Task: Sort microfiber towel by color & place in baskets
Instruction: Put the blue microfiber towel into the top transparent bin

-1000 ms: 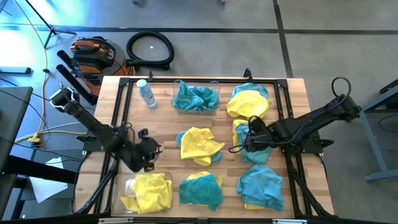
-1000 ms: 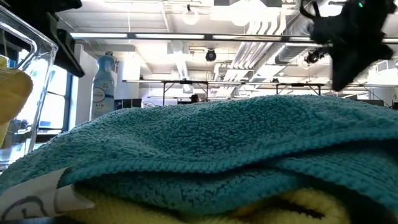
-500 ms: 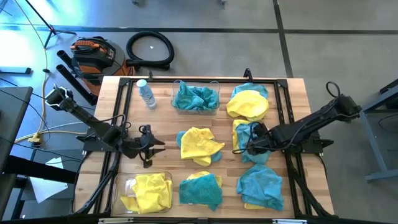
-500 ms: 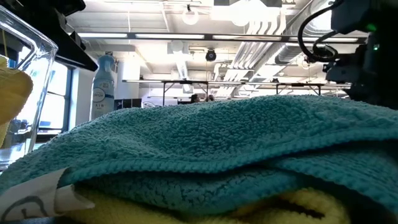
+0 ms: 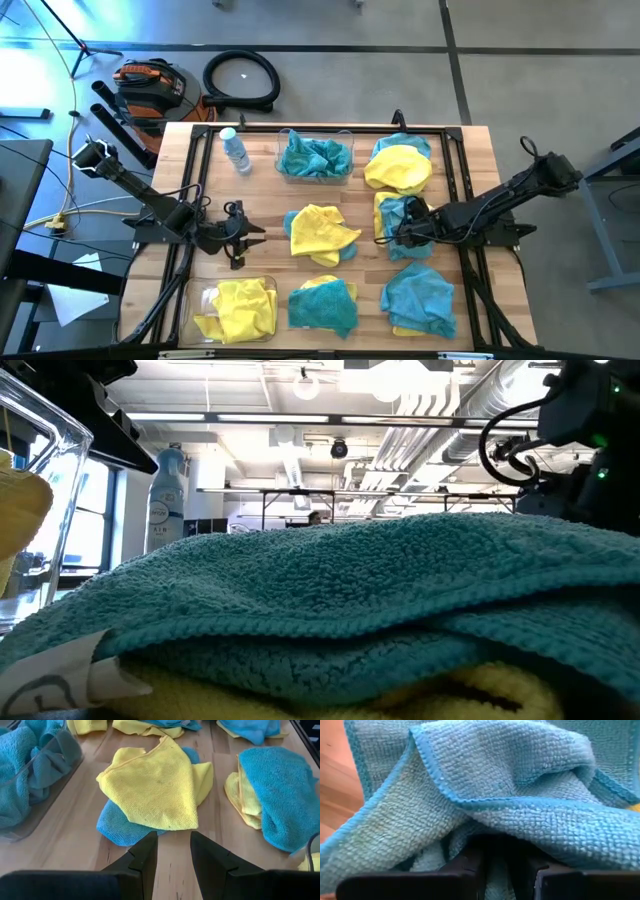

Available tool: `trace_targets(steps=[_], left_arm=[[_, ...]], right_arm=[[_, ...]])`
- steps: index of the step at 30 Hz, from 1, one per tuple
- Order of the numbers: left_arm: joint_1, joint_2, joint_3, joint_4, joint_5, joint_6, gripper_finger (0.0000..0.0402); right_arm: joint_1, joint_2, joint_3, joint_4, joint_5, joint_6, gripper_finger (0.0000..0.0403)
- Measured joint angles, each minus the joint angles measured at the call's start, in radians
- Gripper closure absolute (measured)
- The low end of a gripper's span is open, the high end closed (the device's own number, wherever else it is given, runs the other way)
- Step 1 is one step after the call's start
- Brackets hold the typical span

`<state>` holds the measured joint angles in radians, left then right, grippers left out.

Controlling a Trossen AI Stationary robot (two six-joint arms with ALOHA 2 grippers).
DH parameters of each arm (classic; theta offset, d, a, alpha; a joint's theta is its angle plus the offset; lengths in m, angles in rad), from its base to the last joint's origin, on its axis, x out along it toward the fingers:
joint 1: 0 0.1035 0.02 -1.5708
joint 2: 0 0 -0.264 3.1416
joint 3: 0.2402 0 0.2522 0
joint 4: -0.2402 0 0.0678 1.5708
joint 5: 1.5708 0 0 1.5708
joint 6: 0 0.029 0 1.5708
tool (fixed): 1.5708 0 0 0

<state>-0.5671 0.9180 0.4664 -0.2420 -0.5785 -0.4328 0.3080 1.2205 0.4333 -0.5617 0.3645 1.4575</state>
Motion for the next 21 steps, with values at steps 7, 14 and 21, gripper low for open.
trace_targets(steps=[7, 14, 21], left_arm=[[0.000, 0.000, 0.000, -0.005, 0.000, -0.003, 0.0296], [0.000, 0.000, 0.000, -0.089, -0.002, -0.044, 0.0296], [0.000, 0.000, 0.000, -0.120, -0.045, -0.032, 0.0296]], right_arm=[[0.003, 0.004, 0.054, -0.089, -0.027, -0.054, 0.0395], [0.002, 0.004, 0.349, -0.446, 0.084, -0.109, 0.0399], [-0.012, 0.003, 0.671, -0.594, 0.294, -0.272, 0.0402]])
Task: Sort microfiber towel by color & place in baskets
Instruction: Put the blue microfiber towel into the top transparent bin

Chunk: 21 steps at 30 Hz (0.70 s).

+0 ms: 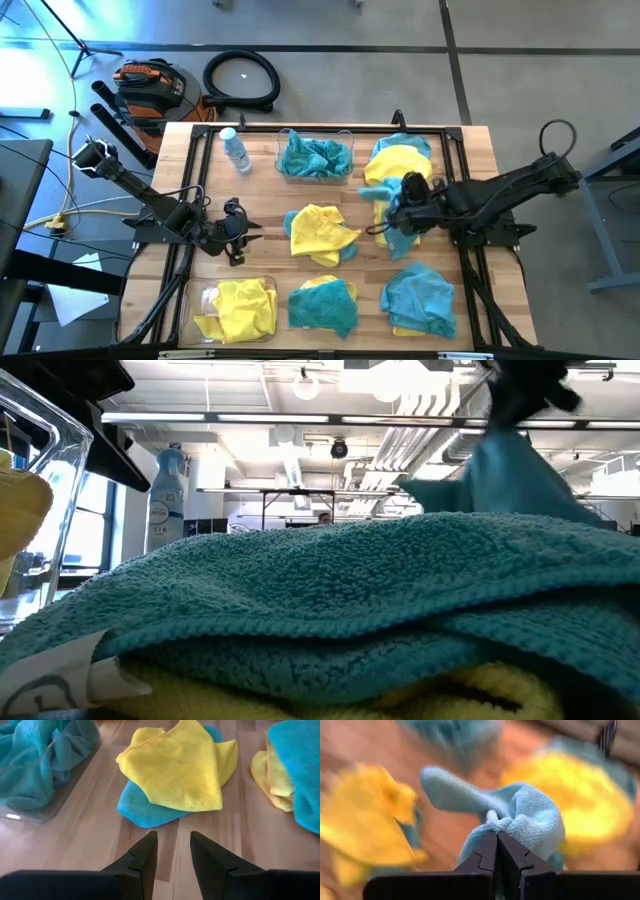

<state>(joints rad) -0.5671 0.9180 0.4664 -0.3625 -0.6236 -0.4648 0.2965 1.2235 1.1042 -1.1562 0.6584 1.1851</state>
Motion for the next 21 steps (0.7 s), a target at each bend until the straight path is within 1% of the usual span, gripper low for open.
trace_targets(steps=[2, 5, 8, 11, 14, 16, 19, 21], left_arm=[[0.000, 0.000, -0.006, 0.000, -0.005, 0.014, 0.0296], [0.000, 0.000, -0.029, 0.002, -0.014, 0.007, 0.0296], [0.000, 0.000, -0.048, 0.005, -0.015, 0.004, 0.0296], [0.010, -0.004, -0.048, 0.010, -0.017, 0.005, 0.0296], [0.026, -0.026, -0.047, 0.010, -0.019, 0.018, 0.0296], [0.033, -0.043, -0.047, -0.002, -0.018, 0.022, 0.0296], [0.037, -0.063, -0.047, -0.009, -0.018, 0.022, 0.0296], [0.037, -0.071, -0.047, -0.005, -0.018, 0.023, 0.0296]], right_arm=[[-0.020, 0.000, 0.084, 0.016, 0.056, -0.096, 0.0402], [-0.069, 0.001, 0.187, 0.090, 0.123, -0.259, 0.0402], [-0.139, 0.004, 0.255, 0.222, 0.153, -0.457, 0.0402], [-0.229, 0.026, 0.295, 0.378, 0.142, -0.658, 0.0402], [-0.324, 0.069, 0.320, 0.538, 0.056, -0.807, 0.0402], [-0.382, 0.114, 0.336, 0.645, -0.039, -0.881, 0.0402], [-0.454, 0.203, 0.371, 0.751, -0.162, -0.955, 0.0403], [-0.491, 0.271, 0.407, 0.785, -0.208, -0.999, 0.0403]])
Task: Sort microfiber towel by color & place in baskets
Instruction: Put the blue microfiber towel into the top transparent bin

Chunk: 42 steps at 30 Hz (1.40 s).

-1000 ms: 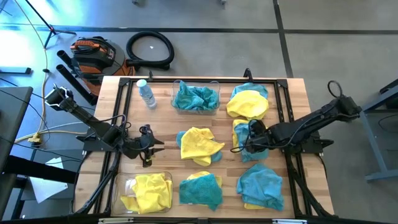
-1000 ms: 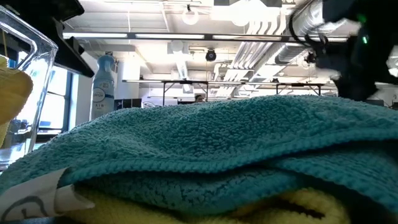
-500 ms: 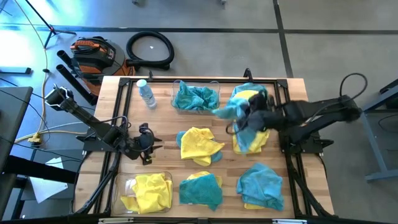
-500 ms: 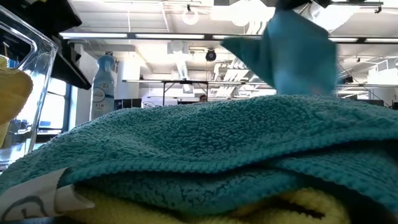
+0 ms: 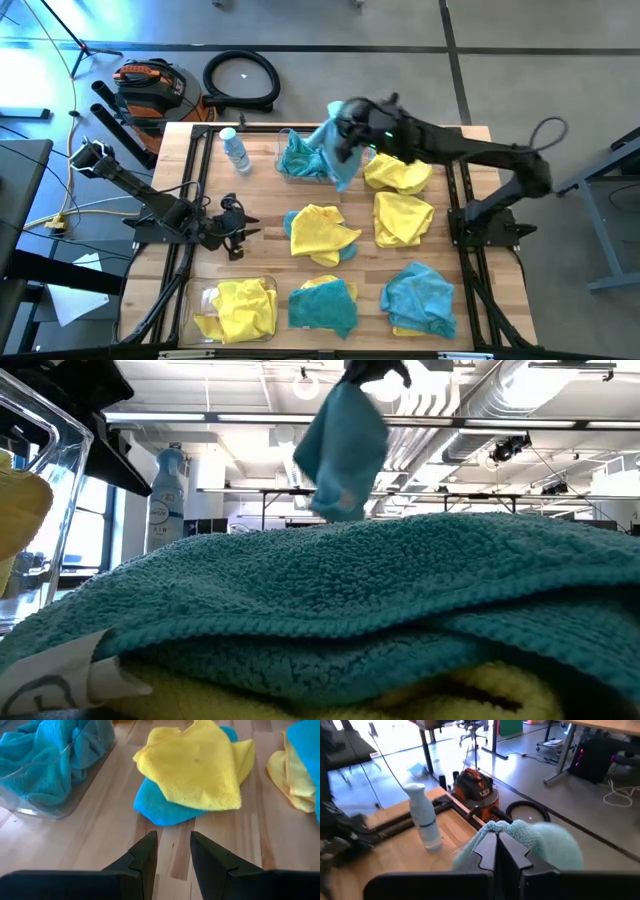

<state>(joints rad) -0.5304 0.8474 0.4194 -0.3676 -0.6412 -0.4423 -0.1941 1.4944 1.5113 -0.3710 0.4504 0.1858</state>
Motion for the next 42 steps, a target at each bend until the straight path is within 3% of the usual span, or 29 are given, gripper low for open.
trace_targets(steps=[9, 16, 27, 42], left_arm=[[0.000, -0.006, 0.000, -0.025, 0.000, 0.002, 0.0296], [0.000, -0.005, 0.000, -0.031, 0.000, 0.001, 0.0296], [0.000, -0.005, 0.000, -0.030, 0.001, -0.001, 0.0296], [0.000, -0.005, 0.000, -0.029, 0.008, -0.002, 0.0296]], right_arm=[[-0.090, 0.330, 0.259, 0.018, -0.127, -0.118, 0.0403], [-0.086, 0.517, 0.392, -0.023, -0.148, -0.183, 0.0403], [-0.116, 0.661, 0.372, -0.110, -0.207, -0.059, 0.0403], [-0.188, 0.855, 0.372, -0.096, -0.423, 0.120, 0.0402]])
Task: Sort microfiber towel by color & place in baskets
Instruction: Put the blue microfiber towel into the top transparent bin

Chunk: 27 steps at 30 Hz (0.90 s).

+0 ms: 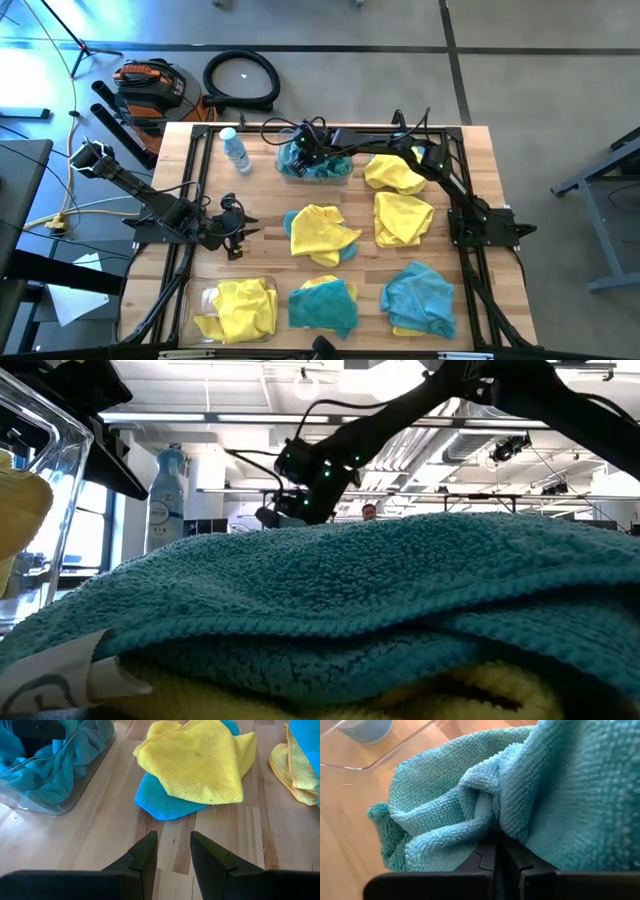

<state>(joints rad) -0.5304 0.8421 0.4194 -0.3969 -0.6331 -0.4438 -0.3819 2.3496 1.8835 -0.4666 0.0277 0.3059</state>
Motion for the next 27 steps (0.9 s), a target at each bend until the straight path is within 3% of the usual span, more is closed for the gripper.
trace_targets(steps=[11, 22, 27], left_arm=[[0.000, 0.000, 0.000, 0.000, 0.001, 0.000, 0.0296], [0.000, 0.000, 0.000, 0.000, 0.001, 0.000, 0.0296], [0.000, 0.000, 0.000, -0.002, 0.003, -0.001, 0.0296]], right_arm=[[0.002, -0.001, 0.010, -0.011, -0.008, 0.008, 0.0333], [0.019, 0.001, 0.340, -0.402, -0.014, -0.076, 0.0315], [0.054, 0.000, 0.426, -0.489, 0.015, -0.097, 0.0315]])
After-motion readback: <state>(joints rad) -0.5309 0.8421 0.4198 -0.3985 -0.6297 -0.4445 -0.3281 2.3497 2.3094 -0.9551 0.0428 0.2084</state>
